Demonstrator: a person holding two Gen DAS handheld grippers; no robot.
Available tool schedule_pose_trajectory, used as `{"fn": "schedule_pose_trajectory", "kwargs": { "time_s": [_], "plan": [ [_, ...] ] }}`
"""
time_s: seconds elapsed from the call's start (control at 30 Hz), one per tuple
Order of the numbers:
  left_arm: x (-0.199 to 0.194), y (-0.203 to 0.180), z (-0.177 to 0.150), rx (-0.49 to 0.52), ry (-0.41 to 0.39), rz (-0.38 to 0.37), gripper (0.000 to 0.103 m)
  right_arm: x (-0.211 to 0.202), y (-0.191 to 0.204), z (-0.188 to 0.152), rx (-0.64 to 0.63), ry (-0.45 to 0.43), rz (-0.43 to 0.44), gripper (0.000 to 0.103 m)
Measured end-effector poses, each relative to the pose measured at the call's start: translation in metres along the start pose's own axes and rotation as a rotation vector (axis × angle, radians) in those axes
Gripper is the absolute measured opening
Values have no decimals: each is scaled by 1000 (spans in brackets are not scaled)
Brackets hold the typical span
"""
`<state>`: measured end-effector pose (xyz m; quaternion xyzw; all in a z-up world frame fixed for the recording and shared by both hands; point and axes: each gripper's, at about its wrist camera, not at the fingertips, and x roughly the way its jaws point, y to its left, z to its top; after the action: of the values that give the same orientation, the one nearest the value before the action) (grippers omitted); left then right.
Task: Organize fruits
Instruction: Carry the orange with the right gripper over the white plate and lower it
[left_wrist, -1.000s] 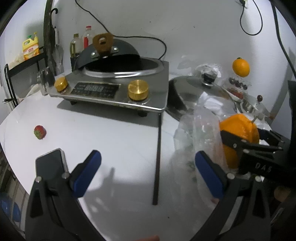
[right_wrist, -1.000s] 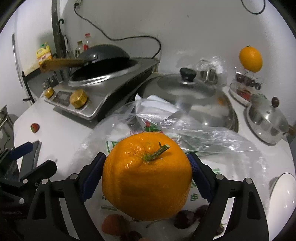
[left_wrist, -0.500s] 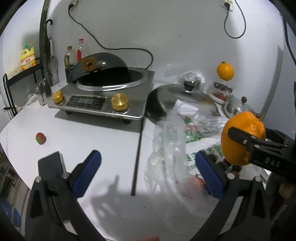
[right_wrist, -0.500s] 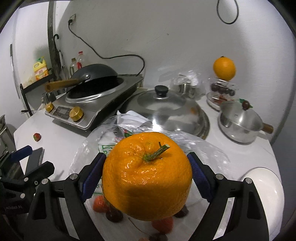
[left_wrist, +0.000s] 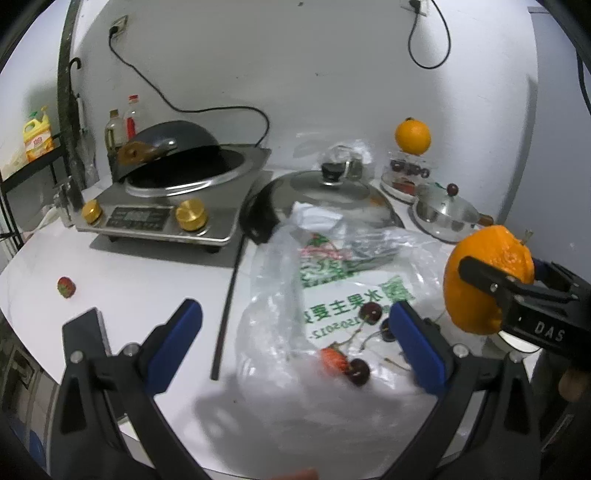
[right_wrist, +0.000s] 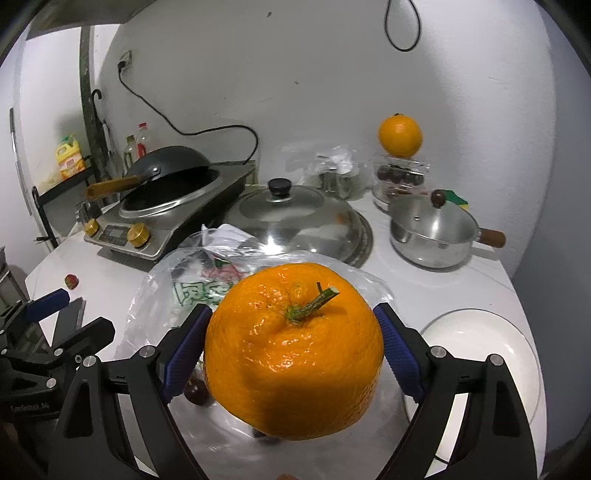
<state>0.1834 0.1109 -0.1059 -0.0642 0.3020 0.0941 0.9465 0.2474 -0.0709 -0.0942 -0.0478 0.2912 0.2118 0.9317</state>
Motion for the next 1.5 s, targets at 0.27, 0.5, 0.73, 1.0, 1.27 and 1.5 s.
{"fn": "schedule_pose_trajectory", "kwargs": {
  "time_s": [0.27,0.5,0.73,1.0,1.27,1.5],
  "plan": [
    [2,-31,1,36,7,-19,102,-14,-35,-6,43,-12,-34,90],
    [4,-59,4,61,10,-36,102,-25,-61,-9,69,-25,-52,90],
    [9,-87,8,88,17,-45,102,-31,-94,-14,98,-30,-74,90],
    [18,-113,9,107,27,-57,102,-32,-123,-18,115,-19,-95,90],
    [31,-136,12,127,43,-68,102,-30,-152,-21,133,-12,-125,90],
    [47,-151,14,134,63,-70,102,-19,-169,-24,146,8,-130,90]
  ]
}}
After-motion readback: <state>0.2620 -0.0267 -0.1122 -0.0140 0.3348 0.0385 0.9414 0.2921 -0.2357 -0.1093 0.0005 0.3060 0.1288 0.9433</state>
